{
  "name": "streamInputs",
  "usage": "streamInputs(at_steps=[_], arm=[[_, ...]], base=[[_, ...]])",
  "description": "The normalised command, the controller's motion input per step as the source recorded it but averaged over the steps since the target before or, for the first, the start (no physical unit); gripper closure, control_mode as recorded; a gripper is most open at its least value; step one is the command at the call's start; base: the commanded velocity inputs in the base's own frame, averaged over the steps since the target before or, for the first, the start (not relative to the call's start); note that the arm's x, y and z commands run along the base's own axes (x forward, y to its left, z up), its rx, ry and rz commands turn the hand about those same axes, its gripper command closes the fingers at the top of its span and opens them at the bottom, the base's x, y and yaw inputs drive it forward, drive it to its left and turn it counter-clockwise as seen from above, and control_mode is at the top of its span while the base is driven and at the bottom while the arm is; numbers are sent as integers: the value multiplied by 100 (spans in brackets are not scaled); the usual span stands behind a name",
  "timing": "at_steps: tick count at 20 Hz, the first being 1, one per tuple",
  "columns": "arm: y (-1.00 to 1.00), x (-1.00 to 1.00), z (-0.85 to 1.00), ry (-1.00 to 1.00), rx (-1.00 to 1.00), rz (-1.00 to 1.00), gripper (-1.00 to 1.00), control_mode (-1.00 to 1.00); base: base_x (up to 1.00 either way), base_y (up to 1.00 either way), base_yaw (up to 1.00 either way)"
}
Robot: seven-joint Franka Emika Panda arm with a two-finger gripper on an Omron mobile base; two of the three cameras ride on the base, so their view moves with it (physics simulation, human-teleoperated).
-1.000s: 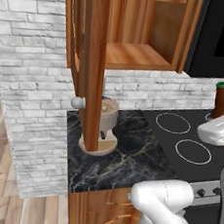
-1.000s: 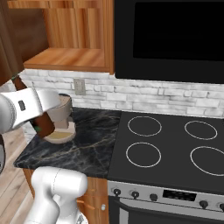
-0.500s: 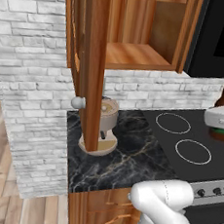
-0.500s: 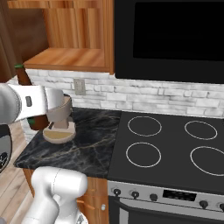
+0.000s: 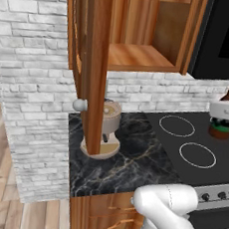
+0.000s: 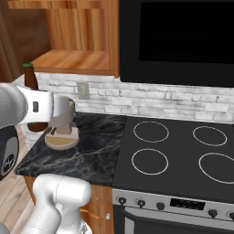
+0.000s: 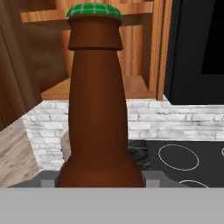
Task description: Pick the beer from the counter and place it in the open cabinet.
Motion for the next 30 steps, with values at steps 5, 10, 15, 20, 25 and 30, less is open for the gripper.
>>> streamInputs(at_steps=[5,10,15,20,25,30], arm=[[16,6,0,-6,1,-8,100,-100],[13,0,4,-10,0,-9,100,-100],[9,1,14,-10,0,-8,100,-100],[1,11,14,-3,3,-8,100,-100],[0,21,13,0,5,-6,100,-100],[0,28,8,0,5,-4,100,-100]], base=[[0,0,0],[0,0,0],[0,0,0],[0,0,0],[0,0,0],[0,0,0]])
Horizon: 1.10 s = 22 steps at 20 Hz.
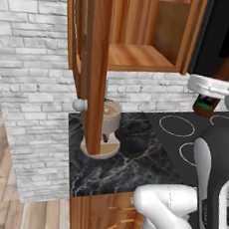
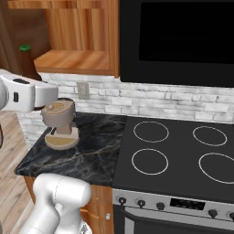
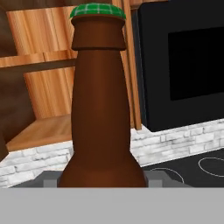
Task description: Pick the beer from the counter and place it in the open cabinet.
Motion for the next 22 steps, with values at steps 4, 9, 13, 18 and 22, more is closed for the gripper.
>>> streamInputs(at_steps=[4,9,13,18,22], arm=[[0,29,7,0,2,-1,100,-100],[0,25,1,0,1,-1,100,-100],[0,27,0,-2,0,0,100,-100],[0,22,1,-4,0,0,100,-100],[0,17,7,-6,0,0,100,-100]], base=[[0,0,0],[0,0,0],[0,0,0],[0,0,0],[0,0,0]])
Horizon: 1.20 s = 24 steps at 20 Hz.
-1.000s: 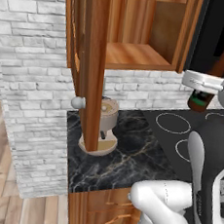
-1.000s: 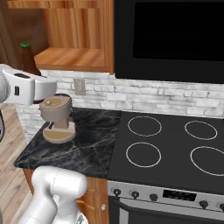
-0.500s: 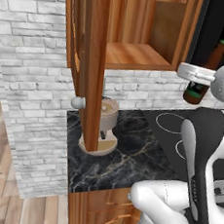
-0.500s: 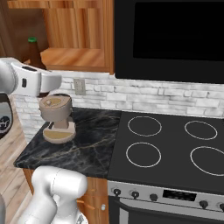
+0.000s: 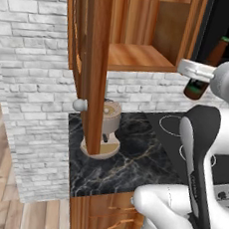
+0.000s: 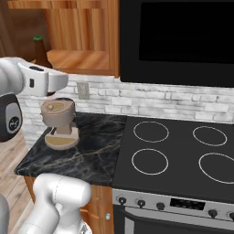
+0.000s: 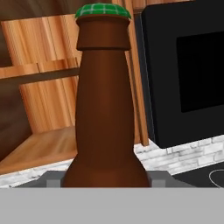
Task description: Pick the beer from the counter and place it in the open cabinet.
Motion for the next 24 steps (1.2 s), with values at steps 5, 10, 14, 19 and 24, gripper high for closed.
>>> streamInputs(at_steps=[5,10,14,19,24], arm=[[0,19,8,-3,0,0,100,-100],[0,25,12,0,1,0,100,-100],[0,24,7,0,0,0,100,-100],[0,23,2,0,0,0,100,-100],[1,22,0,0,0,0,100,-100]], base=[[0,0,0],[0,0,0],[0,0,0],[0,0,0],[0,0,0]])
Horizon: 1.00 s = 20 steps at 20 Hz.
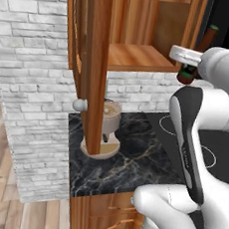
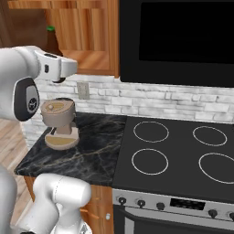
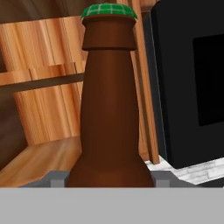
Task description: Pick the beer from the counter and place it in the open cabinet.
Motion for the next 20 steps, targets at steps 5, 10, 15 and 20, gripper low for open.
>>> streamInputs(at_steps=[5,10,15,20], arm=[[3,23,0,-1,0,0,100,-100],[3,23,0,0,0,0,100,-100],[3,20,0,0,0,0,100,-100],[6,21,0,0,0,0,100,-100]], base=[[0,0,0],[0,0,0],[0,0,0],[0,0,0]])
